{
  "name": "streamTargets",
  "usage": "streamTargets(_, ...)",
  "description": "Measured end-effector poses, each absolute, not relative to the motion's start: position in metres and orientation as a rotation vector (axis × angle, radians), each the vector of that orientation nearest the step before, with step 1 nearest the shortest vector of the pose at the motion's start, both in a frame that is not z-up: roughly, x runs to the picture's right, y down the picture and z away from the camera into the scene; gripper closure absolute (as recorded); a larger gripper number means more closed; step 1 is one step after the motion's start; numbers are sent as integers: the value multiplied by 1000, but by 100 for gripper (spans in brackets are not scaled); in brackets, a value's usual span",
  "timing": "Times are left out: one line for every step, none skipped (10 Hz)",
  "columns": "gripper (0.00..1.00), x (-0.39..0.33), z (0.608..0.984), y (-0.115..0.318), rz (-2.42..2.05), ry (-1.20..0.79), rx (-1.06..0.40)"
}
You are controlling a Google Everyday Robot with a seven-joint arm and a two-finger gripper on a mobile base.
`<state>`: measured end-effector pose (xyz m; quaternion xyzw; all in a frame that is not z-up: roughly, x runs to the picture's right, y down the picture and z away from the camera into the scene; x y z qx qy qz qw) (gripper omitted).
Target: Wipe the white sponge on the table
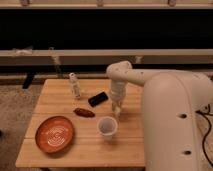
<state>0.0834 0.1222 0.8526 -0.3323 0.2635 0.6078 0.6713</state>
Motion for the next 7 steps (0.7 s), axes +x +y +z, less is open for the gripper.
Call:
streamTargets(33,101,846,130,1413,599,-743)
streamTargets(26,110,844,133,1446,599,-738)
streamTargets(21,115,843,135,1474,591,-735)
streamTargets(20,118,843,136,1484,590,-734)
streamTargets(20,114,844,136,1481,584,-736)
streamTargets(20,112,844,135,1479,579,-737)
streamTargets(20,114,844,135,1482,581,-737)
